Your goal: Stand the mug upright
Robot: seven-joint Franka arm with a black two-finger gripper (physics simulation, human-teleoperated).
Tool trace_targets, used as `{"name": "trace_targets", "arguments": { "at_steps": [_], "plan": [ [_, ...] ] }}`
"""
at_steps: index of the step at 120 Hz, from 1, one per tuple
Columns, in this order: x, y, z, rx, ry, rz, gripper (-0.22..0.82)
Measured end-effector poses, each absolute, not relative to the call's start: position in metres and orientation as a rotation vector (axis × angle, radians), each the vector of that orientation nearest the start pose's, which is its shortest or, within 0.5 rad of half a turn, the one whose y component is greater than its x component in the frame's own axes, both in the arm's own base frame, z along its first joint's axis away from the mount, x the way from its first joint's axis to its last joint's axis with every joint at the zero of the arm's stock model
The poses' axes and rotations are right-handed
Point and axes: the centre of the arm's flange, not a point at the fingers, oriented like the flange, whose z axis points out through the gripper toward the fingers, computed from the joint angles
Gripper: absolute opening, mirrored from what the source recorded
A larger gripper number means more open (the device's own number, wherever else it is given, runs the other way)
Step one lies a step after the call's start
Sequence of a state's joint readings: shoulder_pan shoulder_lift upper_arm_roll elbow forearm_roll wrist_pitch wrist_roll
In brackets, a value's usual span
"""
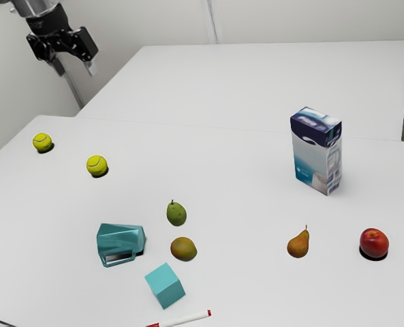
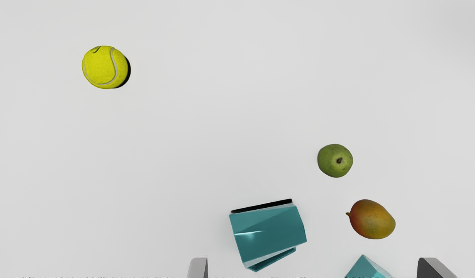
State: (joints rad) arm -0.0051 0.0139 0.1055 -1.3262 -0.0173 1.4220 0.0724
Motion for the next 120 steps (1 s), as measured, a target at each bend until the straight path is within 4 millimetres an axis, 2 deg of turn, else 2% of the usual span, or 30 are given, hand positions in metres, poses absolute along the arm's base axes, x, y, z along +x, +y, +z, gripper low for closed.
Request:
{"name": "trace_targets", "arguments": {
  "at_steps": [13,25,33,37,40,48,53,62,72,94,104,112,120],
  "plan": [
    [0.533,0.053,0.710,-3.151,-0.042,-0.092,0.59],
    [0.530,0.053,0.688,-3.173,-0.044,-0.017,0.59],
    [0.520,0.050,0.653,-3.245,-0.043,0.093,0.59],
    [0.511,0.056,0.636,-3.284,-0.067,0.138,0.59],
    [0.505,0.070,0.622,-3.314,-0.115,0.167,0.59],
    [0.487,0.128,0.579,-3.395,-0.332,0.228,0.59],
    [0.478,0.156,0.555,-3.443,-0.443,0.240,0.59],
    [0.464,0.190,0.505,-3.534,-0.605,0.243,0.59],
    [0.456,0.215,0.468,-3.624,-0.737,0.178,0.59],
    [0.431,0.241,0.375,-3.788,-0.959,0.050,0.59],
    [0.418,0.252,0.339,-3.831,-1.038,-0.024,0.59],
    [0.406,0.250,0.313,-3.876,-1.065,-0.072,0.59],
    [0.396,0.242,0.301,-3.933,-1.028,-0.129,0.59]
  ]
}}
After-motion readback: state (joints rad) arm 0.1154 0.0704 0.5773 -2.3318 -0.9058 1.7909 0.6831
